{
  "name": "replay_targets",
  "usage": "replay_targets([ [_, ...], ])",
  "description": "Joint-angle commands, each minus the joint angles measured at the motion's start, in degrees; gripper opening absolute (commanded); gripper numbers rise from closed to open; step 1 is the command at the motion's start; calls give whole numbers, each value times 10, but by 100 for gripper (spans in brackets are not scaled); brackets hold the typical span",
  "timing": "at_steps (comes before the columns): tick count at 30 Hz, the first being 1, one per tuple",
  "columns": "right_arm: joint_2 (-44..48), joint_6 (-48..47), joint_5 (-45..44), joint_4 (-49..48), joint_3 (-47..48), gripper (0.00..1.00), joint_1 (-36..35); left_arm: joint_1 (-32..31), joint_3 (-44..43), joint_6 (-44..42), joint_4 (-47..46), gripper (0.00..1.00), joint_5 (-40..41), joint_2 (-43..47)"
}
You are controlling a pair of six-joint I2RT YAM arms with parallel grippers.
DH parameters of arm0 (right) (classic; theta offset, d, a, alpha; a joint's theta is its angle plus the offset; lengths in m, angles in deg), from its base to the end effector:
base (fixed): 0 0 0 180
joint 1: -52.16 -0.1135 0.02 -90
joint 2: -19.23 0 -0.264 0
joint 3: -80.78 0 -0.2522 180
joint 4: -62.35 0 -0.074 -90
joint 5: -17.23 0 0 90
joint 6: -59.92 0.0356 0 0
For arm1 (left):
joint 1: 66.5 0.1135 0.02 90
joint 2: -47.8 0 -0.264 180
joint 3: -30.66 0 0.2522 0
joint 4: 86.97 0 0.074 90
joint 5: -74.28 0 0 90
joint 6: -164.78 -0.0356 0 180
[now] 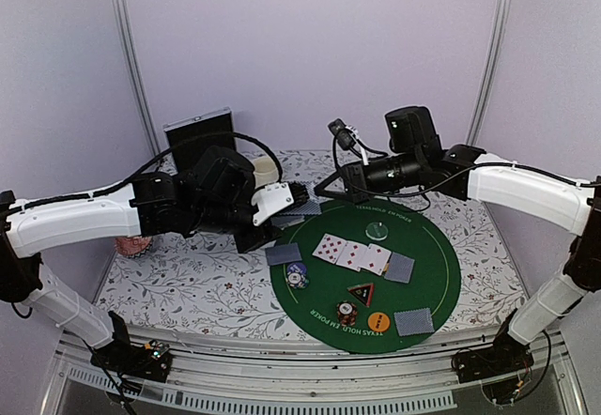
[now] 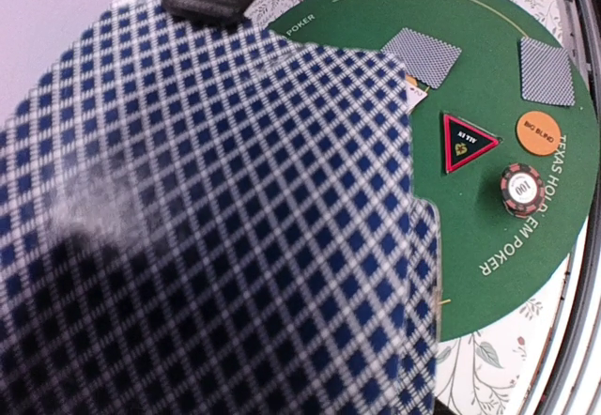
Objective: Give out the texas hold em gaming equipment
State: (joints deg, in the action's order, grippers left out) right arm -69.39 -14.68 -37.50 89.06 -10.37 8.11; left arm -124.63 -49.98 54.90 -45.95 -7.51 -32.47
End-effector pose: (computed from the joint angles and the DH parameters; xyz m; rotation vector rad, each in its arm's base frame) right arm 0.2431 0.2638 0.3325 -0.9386 1.9716 1.2491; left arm 0.1682 -0.2610 0.3042 1.3750 1.8169 -0.1884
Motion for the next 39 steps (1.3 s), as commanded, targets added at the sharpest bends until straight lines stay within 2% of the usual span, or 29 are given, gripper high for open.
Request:
replay_targets([
  [1,27,-28,3,38,17,2,12,-2,4,-1,-12,44,-2,2],
  [10,68,-129,-33,173,52,2,28,-1,5,0,-10,44,6,5],
  [15,87,-247,-125,280,78,2,42,2,5,5,2,44,20,9],
  [20,109,-331,-203,339,81,2,51,7,12,10,7,44,26,15],
  [23,112,-380,-305,401,59,2,52,9,14,13,10,44,27,18],
  [27,98,-450,-414,506,-17,2,53,11,19,25,10,44,20,19],
  [30,70,-476,-446,568,-72,2,72,12,26,31,7,44,13,19],
  [39,27,-548,-429,539,-108,2,123,12,39,28,2,44,14,27],
])
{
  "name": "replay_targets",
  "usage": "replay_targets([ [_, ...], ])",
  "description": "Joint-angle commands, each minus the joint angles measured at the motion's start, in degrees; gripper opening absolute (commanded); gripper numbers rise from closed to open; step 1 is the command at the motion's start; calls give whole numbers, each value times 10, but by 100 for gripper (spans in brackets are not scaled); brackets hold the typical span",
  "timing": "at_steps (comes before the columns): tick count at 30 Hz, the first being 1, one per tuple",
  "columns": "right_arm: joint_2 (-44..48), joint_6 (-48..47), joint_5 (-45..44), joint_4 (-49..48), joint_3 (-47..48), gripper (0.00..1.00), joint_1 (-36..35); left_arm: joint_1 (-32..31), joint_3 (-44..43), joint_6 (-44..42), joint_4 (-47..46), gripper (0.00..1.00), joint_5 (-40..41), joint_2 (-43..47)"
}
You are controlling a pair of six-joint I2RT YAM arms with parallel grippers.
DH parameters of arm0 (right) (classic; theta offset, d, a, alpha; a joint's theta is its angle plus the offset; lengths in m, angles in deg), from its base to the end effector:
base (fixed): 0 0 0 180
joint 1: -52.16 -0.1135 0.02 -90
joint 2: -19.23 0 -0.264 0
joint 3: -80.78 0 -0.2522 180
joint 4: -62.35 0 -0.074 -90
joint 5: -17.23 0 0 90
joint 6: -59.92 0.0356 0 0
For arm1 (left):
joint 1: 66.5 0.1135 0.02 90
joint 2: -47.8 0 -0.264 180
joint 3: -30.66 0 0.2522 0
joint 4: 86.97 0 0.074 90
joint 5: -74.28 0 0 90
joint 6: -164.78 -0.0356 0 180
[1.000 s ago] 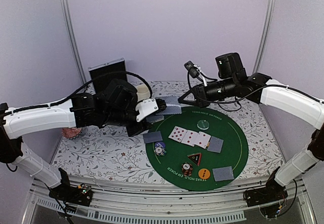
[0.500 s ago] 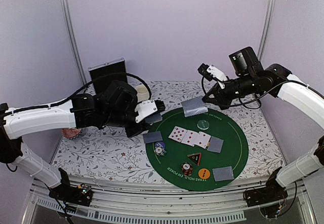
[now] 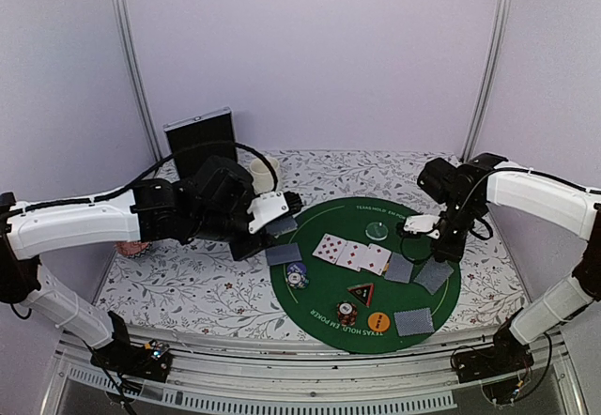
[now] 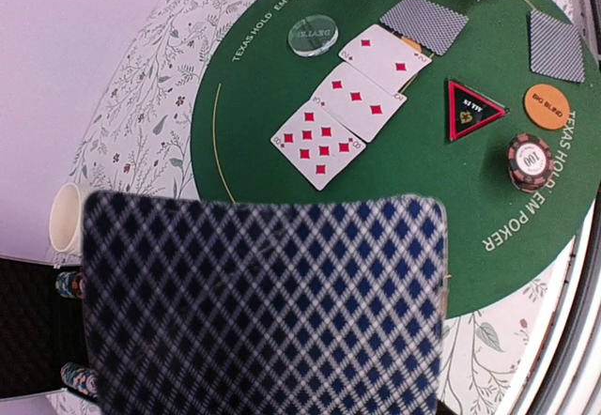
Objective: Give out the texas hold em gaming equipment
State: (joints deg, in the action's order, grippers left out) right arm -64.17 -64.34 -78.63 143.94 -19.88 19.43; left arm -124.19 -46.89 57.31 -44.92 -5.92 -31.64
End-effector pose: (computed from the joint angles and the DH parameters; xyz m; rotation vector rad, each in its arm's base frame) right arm 0.2119 0.1319 0.2488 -1.6854 2.5577 -0.1583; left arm 0.1667 -0.2522 0.2890 1.3520 1.8960 -0.1528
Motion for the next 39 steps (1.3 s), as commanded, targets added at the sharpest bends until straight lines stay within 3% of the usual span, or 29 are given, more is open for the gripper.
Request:
replay_targets([
  [1,-37,-56,-20,-17,-12,2,11,8,9,4,-9,44,-4,19],
  [10,-136,-112,-54,-80,10,2,13,8,15,4,-10,44,-3,26],
  [17,-161,-175,-70,-150,9,2,18,8,15,2,-10,44,0,28],
  [31,-196,-191,-101,-185,9,3,42,9,17,5,-9,44,-2,26],
  [36,-187,-193,-113,-191,7,18,43,10,24,37,-10,44,-9,25],
  [39,-173,-193,-109,-191,8,27,43,18,41,101,-21,45,-20,16],
])
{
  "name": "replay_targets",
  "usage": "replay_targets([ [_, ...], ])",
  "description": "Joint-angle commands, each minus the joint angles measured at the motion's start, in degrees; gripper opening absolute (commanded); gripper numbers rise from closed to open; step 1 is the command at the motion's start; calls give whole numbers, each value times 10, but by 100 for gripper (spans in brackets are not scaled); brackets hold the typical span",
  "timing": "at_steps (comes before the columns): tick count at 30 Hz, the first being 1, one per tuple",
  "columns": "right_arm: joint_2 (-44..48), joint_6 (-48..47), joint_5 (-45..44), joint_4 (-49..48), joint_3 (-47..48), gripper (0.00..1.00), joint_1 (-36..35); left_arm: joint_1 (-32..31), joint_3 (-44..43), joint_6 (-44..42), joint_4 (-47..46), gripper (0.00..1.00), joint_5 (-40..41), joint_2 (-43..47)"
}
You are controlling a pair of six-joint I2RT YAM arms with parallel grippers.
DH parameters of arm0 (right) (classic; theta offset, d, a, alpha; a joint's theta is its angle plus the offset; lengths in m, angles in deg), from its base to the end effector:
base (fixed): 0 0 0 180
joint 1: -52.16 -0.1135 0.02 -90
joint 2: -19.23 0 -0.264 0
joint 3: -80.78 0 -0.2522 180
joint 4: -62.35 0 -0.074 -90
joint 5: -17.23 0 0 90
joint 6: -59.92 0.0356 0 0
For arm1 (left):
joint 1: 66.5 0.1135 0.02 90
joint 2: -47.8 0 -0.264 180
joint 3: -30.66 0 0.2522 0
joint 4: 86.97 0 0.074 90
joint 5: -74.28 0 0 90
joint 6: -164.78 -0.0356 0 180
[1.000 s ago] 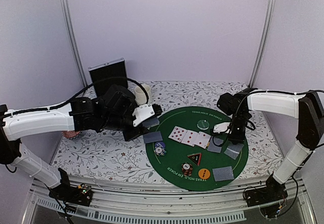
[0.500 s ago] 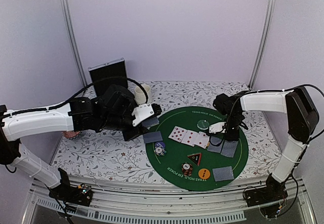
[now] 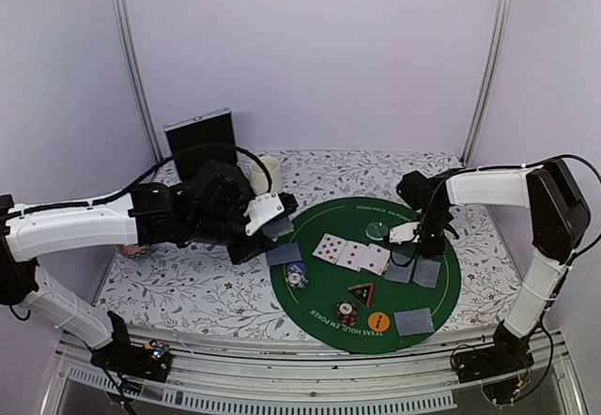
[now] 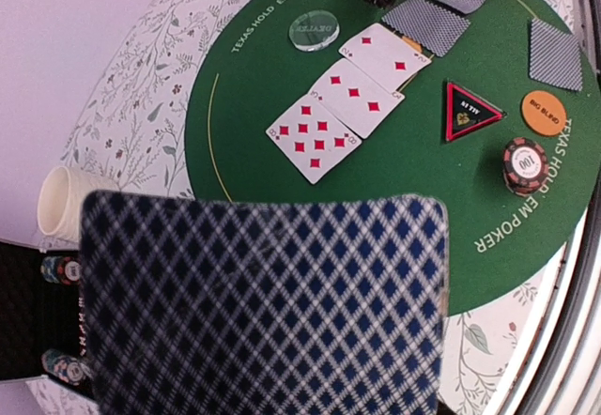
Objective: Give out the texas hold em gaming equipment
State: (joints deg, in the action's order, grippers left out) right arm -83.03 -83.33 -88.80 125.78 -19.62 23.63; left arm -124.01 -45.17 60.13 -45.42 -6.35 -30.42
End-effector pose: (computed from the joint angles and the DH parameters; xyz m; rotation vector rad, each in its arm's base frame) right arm 0.2825 0.1424 0.1664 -2.0199 2.3554 -0.4494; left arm 0.1642 -0.2471 0.2857 1.3070 1.9315 -0.1842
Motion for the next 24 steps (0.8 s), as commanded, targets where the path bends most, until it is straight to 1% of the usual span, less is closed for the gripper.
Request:
replay_targets([
  [1,21,-4,-9,-8,5,33,0,21,29,98,-22,44,-16,0],
  [4,35,3,-33,-16,6,43,-3,40,65,191,-38,45,-12,-11],
  [5,44,5,-46,-30,9,47,-5,48,78,226,-42,44,-7,-16],
  [7,68,12,-48,-67,21,60,-7,68,107,279,-53,44,3,-19],
  [8,81,22,-33,-82,28,73,-7,77,125,302,-63,44,10,-21],
  [9,97,33,-14,-96,30,96,-7,86,142,315,-76,45,12,-22],
  [10,112,42,6,-109,49,100,-7,95,158,323,-91,45,11,-25],
  [14,173,89,58,-169,45,99,-7,119,188,339,-126,45,6,-70],
  [15,187,99,69,-183,41,99,-6,120,191,341,-130,47,6,-83],
  [17,216,134,110,-205,39,99,8,123,195,347,-139,56,5,-108],
  [19,242,198,166,-228,39,99,38,123,202,354,-148,65,4,-122],
  [21,265,297,215,-260,10,99,90,123,214,363,-162,79,-4,-124],
  [23,284,366,264,-292,-19,99,132,123,222,368,-170,95,-8,-120],
  [24,297,392,271,-316,-38,99,149,122,221,371,-164,98,-6,-117],
])
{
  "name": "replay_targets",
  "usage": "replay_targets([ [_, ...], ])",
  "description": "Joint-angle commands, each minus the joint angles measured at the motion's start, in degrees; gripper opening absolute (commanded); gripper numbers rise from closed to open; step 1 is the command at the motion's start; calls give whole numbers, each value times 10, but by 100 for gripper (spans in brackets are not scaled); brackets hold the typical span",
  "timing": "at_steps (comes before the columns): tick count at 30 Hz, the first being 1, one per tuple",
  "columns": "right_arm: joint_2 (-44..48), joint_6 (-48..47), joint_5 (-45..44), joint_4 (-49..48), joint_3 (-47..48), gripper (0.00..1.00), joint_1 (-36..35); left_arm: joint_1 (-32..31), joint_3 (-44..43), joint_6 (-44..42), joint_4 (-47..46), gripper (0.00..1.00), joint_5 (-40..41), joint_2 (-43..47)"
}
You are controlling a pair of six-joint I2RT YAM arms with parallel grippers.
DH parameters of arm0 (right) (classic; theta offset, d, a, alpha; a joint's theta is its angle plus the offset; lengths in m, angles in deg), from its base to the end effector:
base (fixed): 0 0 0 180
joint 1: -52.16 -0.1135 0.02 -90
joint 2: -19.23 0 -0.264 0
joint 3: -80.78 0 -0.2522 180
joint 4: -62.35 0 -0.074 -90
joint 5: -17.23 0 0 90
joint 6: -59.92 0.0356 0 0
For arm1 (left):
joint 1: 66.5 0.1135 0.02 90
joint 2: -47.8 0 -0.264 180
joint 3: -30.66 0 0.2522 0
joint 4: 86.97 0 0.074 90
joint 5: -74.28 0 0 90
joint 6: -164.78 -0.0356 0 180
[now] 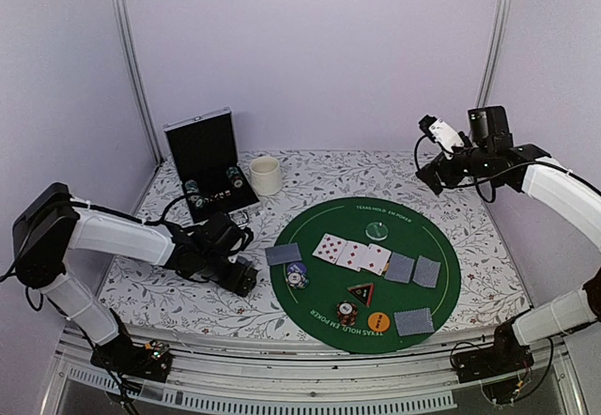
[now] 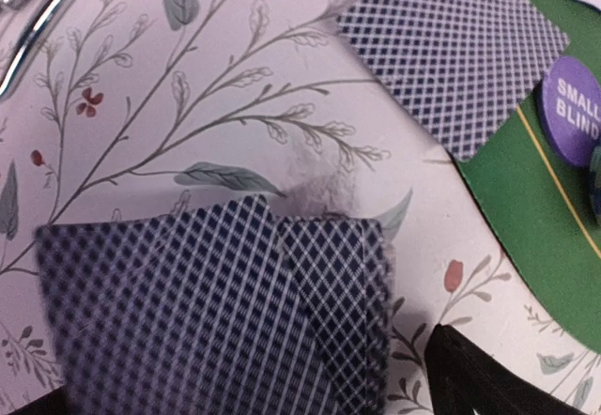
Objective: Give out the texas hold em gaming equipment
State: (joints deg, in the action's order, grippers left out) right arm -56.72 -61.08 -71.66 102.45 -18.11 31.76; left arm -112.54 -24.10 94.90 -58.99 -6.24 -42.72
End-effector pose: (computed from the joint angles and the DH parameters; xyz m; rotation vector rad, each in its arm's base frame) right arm 0.2781 0.1041 0.3295 -0.9560 1.9611 -0.0840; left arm 0.1953 -0.1941 0.1323 0.5475 2.6087 -0.1541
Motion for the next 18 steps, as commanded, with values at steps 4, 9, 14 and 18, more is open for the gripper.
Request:
replay_targets([
  [4,104,294,107,-214,-166,99,149,5,0,28,9,98,23,42],
  [9,184,414,84,-395,-324,99,256,2,-4,18,10,98,94,150],
  [14,180,417,-44,-612,-462,99,267,5,-8,-18,-71,98,220,252],
  [18,107,386,-60,-811,-547,99,268,53,52,-72,-282,98,331,299],
])
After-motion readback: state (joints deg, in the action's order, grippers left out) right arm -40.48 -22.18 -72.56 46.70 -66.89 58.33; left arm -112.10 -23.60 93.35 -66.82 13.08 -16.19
